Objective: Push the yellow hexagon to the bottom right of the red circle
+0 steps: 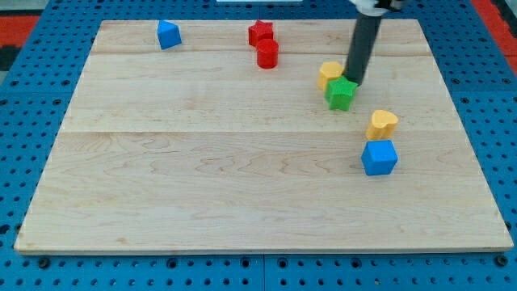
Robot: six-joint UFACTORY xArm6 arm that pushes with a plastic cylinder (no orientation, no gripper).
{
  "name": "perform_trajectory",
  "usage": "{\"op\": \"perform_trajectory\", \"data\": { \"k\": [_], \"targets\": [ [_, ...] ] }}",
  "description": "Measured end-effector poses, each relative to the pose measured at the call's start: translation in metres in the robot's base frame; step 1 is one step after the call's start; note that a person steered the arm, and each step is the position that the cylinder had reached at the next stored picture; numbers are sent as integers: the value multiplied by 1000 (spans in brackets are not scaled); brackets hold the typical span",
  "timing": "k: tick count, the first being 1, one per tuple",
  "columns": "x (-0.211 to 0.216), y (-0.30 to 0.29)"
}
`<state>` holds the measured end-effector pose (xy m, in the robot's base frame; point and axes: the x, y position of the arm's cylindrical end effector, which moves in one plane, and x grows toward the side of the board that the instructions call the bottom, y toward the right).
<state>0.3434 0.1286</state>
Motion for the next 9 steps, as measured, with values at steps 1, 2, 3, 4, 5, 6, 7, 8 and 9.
{"op": "perform_trajectory", "data": {
  "k": [1, 2, 3, 4, 5, 6, 7, 8, 9],
  "targets": [
    [-10, -36],
    [-11, -45],
    [-24, -37],
    [-25, -54],
    [-25, -89],
    [-25, -95],
    [-25, -87],
    [-25, -86],
    [-25, -85]
  ]
}}
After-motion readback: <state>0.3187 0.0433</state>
